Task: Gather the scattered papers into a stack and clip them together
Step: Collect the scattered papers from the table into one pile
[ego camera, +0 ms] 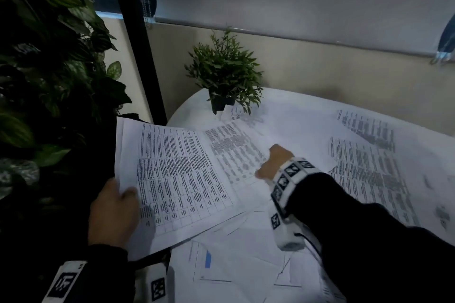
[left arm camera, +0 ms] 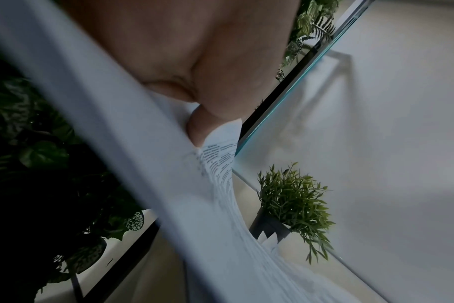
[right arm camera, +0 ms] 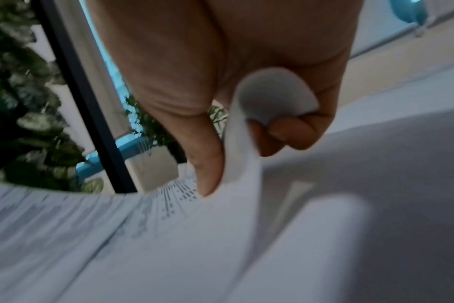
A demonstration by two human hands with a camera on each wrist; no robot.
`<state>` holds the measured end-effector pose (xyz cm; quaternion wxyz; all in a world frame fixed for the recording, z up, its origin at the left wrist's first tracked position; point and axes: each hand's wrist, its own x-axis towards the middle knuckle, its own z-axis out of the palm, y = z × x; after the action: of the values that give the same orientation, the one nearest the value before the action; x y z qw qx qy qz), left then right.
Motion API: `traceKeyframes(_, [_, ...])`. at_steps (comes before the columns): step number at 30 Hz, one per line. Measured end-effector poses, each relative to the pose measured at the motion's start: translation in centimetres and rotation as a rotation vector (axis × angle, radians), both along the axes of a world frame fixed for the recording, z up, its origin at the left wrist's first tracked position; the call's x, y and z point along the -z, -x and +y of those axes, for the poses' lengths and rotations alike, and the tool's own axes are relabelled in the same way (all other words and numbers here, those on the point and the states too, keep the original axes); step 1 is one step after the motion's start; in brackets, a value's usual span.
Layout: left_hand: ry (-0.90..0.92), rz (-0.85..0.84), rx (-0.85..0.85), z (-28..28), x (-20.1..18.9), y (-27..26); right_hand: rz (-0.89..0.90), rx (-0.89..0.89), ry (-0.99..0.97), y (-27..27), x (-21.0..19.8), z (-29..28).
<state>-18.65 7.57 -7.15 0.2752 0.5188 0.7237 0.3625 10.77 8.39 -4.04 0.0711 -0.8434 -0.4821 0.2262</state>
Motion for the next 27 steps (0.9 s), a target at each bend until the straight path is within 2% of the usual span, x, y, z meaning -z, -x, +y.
traceKeyframes(3, [-0.02, -0.114, 0.012, 0.0, 0.2, 0.0, 0.042, 0.13, -0.199, -3.3, -1.8, -1.4])
traceKeyframes(7, [0.004, -0.24, 0.07, -0.2, 0.6, -0.7, 0.145, 0.378, -0.727, -8.1, -5.5, -5.8])
traceKeyframes(10, [0.008, -0.387, 0.108, -1.1, 0.1, -2.2, 0.381, 0.365, -0.964, -7.5, -7.0, -7.9])
traceKeyframes(13, [0.068, -0.457, 0.119, -1.0, -0.4, -2.8, 0.615, 0.235, -0.846, -3.1, -4.9, -7.7])
traceKeyframes(15, [0.117, -0.522, 0.142, -0.7, -0.4, -2.6, 0.711, 0.187, -0.679, 0.1, -1.7, -7.0])
traceKeyframes(17, [0.144, -0.685, 0.181, -0.7, -0.1, -2.5, 0.843, 0.156, -0.486, 2.9, 0.9, -6.8])
traceKeyframes(18, [0.131, -0.697, 0.209, -0.9, 0.1, -2.6, 0.859, 0.114, -0.391, 3.9, 1.7, -6.9])
traceKeyframes(21, [0.069, -0.532, 0.279, -1.7, 0.5, -3.1, 0.779, -0.099, -0.05, 4.5, 1.6, -6.8])
traceKeyframes(23, [0.069, -0.504, 0.266, -1.7, 0.5, -3.2, 0.661, -0.125, 0.032, 2.9, 0.6, -6.5])
traceKeyframes(25, [0.073, -0.466, 0.238, -1.1, 0.5, -2.8, 0.382, 0.024, -0.073, 0.0, -0.7, -6.0])
traceKeyframes(27, [0.092, -0.497, 0.227, -0.7, 0.7, -2.4, -0.043, 0.176, -0.056, -3.3, -1.1, -5.8])
